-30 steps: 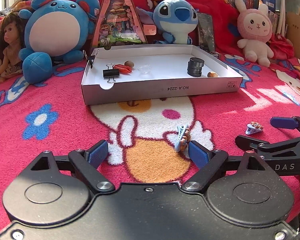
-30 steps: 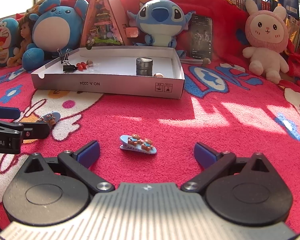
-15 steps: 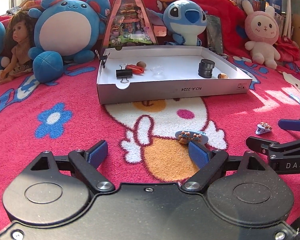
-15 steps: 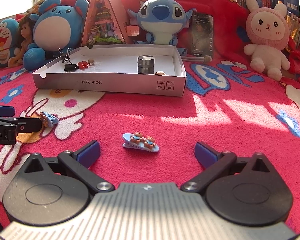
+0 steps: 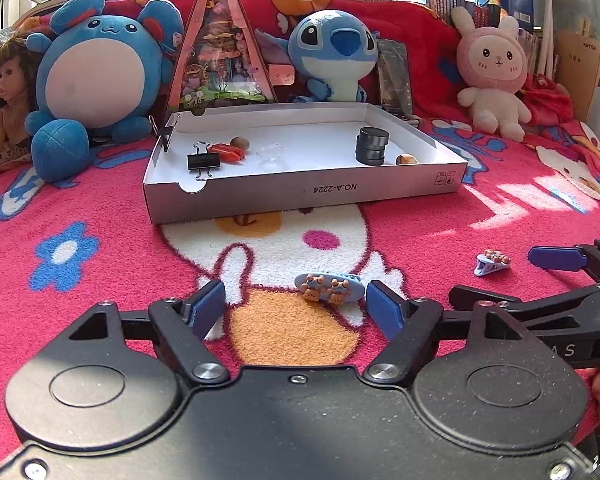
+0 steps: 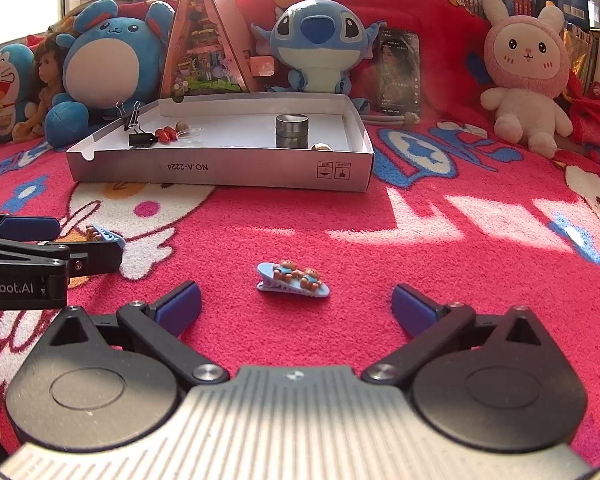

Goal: Organize rigid objects
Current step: 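Grasp a blue hair clip with the left tool while the right grasps another, then carry both blue hair clips over the white box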

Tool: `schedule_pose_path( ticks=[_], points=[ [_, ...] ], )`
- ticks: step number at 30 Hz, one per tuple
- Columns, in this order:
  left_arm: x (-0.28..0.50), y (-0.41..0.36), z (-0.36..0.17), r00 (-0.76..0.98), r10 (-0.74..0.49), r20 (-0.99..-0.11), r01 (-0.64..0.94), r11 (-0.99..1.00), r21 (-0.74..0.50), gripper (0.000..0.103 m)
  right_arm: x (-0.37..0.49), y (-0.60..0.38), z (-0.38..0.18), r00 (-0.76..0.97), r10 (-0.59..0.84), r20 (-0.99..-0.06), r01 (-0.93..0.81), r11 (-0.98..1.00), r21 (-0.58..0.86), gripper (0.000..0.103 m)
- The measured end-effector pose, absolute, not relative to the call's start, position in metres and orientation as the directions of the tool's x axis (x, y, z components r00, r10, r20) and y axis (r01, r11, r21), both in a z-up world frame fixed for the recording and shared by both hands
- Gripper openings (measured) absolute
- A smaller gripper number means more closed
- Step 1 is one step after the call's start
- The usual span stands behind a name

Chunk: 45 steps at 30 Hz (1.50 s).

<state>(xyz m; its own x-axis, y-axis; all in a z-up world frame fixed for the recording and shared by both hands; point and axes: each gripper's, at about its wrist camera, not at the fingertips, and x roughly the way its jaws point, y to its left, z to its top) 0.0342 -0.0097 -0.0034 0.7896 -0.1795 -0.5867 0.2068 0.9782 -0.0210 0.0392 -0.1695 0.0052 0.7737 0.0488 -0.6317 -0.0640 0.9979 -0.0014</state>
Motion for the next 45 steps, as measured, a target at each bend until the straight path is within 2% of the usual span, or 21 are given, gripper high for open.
schedule_pose_path(
  ticks=[6, 10, 12, 14, 19, 20, 32, 45],
  points=[
    [0.034, -0.011, -0.003, 0.791, -0.196, -0.58, 0.249, 0.968, 0.012, 0.063, 0.038, -0.172, 0.007, 0.782, 0.053, -0.621, -0.063, 0.998, 0.007, 0.095],
    [0.034, -0.014, -0.004, 0.789, -0.203, -0.58, 0.251, 0.968, 0.003, 0.055, 0.038, -0.17, 0.009, 0.794, 0.052, -0.605, -0.063, 0.998, 0.004, 0.084],
    [0.034, -0.015, -0.004, 0.791, -0.205, -0.577, 0.252, 0.968, 0.002, 0.049, 0.037, -0.169, 0.009, 0.8, 0.054, -0.597, -0.065, 0.998, 0.004, 0.078],
    [0.033, -0.015, -0.004, 0.789, -0.215, -0.575, 0.261, 0.965, -0.002, 0.037, 0.036, -0.167, 0.009, 0.806, 0.056, -0.59, -0.068, 0.998, 0.002, 0.068],
    [0.032, -0.016, -0.003, 0.785, -0.221, -0.579, 0.263, 0.965, -0.012, 0.037, 0.034, -0.162, 0.01, 0.814, 0.069, -0.577, -0.082, 0.997, 0.003, 0.05],
    [0.032, -0.016, -0.002, 0.784, -0.222, -0.579, 0.262, 0.965, -0.015, 0.037, 0.033, -0.161, 0.01, 0.815, 0.069, -0.575, -0.083, 0.997, 0.001, 0.044],
    [0.036, -0.01, 0.006, 0.782, -0.195, -0.592, 0.213, 0.976, -0.04, 0.037, 0.035, -0.158, 0.016, 0.822, 0.086, -0.563, -0.096, 0.995, 0.012, 0.043],
    [0.057, 0.006, 0.034, 0.807, -0.167, -0.567, 0.159, 0.985, -0.064, 0.037, 0.059, -0.157, 0.04, 0.838, 0.117, -0.532, -0.111, 0.993, 0.045, 0.043]
  ],
)
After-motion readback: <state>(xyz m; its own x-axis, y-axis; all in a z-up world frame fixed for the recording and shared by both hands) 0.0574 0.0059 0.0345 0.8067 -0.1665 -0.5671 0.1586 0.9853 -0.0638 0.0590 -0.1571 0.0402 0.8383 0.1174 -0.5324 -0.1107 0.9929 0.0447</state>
